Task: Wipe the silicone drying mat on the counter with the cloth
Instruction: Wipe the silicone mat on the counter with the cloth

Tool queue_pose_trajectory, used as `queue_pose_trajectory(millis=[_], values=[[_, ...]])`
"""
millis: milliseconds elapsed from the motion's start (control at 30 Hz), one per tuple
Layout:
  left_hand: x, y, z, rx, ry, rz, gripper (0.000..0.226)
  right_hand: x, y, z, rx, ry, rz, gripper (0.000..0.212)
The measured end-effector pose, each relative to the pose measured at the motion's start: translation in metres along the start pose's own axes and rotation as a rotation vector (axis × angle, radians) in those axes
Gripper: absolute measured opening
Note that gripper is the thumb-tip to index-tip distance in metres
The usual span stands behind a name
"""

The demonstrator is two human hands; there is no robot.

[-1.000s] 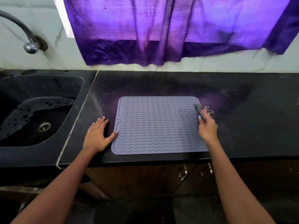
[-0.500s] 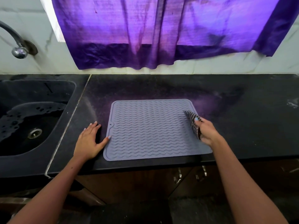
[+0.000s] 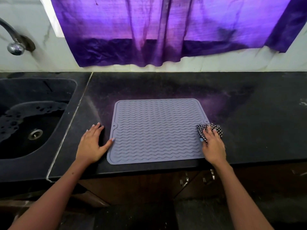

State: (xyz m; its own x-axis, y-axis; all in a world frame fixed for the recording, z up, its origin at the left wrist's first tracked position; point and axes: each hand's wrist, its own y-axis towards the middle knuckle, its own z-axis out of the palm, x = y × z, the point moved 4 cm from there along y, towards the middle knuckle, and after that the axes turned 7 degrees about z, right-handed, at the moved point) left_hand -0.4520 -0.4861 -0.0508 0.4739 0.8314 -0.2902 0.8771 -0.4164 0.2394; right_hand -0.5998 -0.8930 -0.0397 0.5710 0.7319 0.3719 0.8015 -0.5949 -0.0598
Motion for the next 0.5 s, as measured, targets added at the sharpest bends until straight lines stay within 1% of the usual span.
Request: queue_pose_trajectory(millis=[33,100,133,167,200,267,300,367,433,500], values=[[0.0,0.0,0.0,0.002,0.0,-0.001,0.094,-0.003,0.009,-0.006,0.068,0.096,0.022,0.048],[-0.001,0.0,0.0,0.011,0.005,-0.001,0.095,-0.004,0.026,-0.024,0.194,0.444,0.149,0.037],[-0.001,0.0,-0.001,0.012,0.004,-0.002,0.095,0.003,0.032,-0.035,0.196,0.649,0.216,0.031],[-0.001,-0.001,-0.001,0.012,0.0,-0.004,0.096,0.01,0.038,-0.045,0.132,0.801,0.268,0.028],[-0.001,-0.001,-0.002,0.013,-0.005,-0.006,0.096,0.017,0.044,-0.053,0.03,0.834,0.304,0.028],[-0.001,-0.001,-0.002,0.014,-0.01,-0.008,0.096,0.035,0.05,-0.059,-0.15,0.593,0.296,0.032],[-0.001,-0.001,-0.002,0.014,-0.01,-0.01,0.096,0.047,0.049,-0.055,-0.179,0.459,0.245,0.036],[0.0,-0.001,-0.001,0.013,-0.015,-0.013,0.095,0.06,0.048,-0.029,-0.103,0.27,0.13,0.041],[0.001,0.0,-0.001,0.011,-0.021,-0.011,0.094,0.061,0.042,0.002,-0.005,0.057,0.074,0.046],[0.002,0.0,0.0,0.009,-0.016,-0.009,0.093,0.058,0.039,0.016,-0.001,-0.11,0.043,0.053]])
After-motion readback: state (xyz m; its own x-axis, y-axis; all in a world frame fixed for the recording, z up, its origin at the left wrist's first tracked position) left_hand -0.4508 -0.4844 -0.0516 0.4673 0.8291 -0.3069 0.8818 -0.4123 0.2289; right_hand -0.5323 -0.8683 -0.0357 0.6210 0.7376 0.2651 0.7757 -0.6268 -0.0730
